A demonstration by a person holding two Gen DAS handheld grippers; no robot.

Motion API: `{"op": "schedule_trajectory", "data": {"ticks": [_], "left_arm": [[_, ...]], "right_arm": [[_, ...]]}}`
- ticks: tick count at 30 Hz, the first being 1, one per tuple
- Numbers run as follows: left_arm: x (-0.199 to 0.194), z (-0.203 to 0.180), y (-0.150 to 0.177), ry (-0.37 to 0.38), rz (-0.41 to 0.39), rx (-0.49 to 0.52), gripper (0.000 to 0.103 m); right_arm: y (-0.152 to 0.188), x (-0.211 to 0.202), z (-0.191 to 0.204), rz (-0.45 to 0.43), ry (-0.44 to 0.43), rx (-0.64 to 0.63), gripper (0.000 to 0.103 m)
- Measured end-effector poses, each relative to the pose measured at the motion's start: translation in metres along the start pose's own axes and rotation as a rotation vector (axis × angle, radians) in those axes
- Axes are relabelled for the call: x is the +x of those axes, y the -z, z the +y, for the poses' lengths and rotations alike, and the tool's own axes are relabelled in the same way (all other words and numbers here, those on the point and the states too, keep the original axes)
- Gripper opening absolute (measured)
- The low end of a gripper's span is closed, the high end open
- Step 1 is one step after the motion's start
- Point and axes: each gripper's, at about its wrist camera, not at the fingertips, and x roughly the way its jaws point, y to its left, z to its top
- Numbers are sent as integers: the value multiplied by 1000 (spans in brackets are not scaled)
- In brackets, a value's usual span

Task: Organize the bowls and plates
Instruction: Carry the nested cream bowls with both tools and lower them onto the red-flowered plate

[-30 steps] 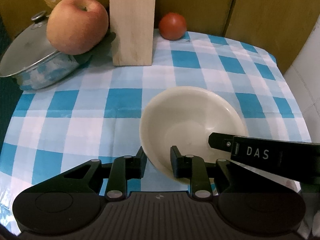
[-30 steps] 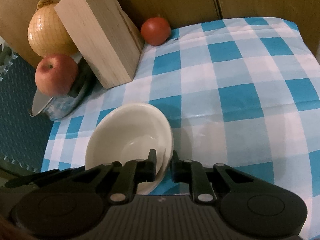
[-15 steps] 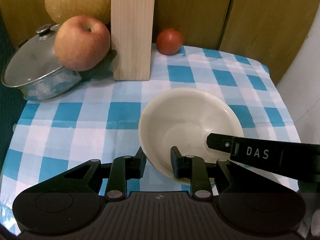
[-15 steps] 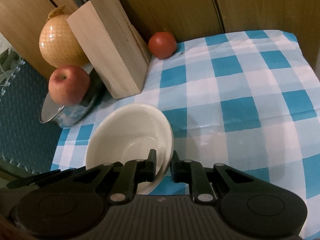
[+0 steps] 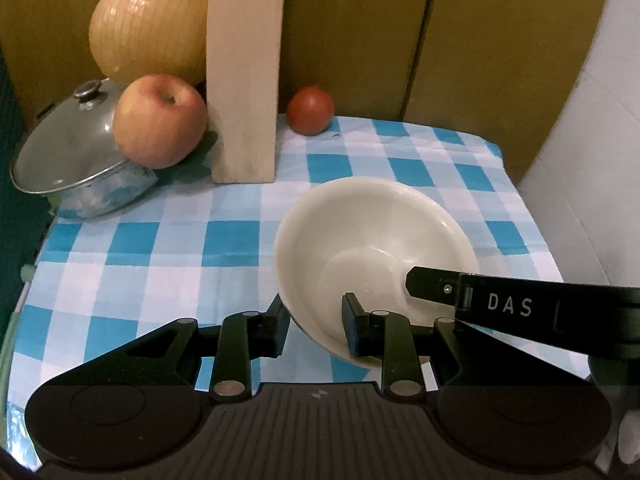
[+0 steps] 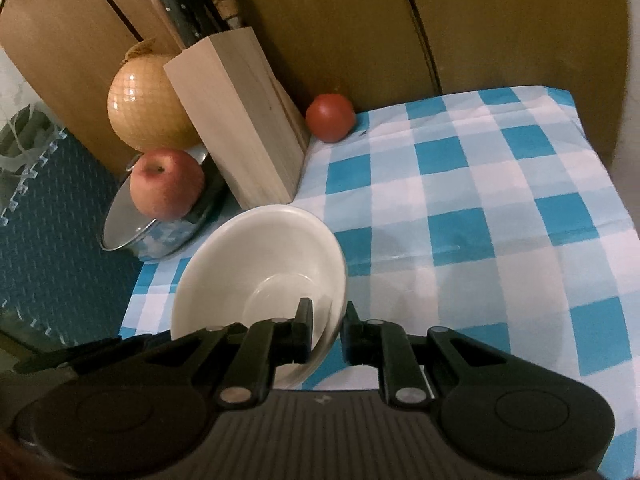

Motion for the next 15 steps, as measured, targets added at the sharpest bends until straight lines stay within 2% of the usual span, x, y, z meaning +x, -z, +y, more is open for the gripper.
{"op": "schedule_trajectory", "data": {"ticks": [15], "left_arm": [[-30,-22,32,49,-2,59,37]], "right_arm": [[40,-43,-7,-2,39,-8,16]]}}
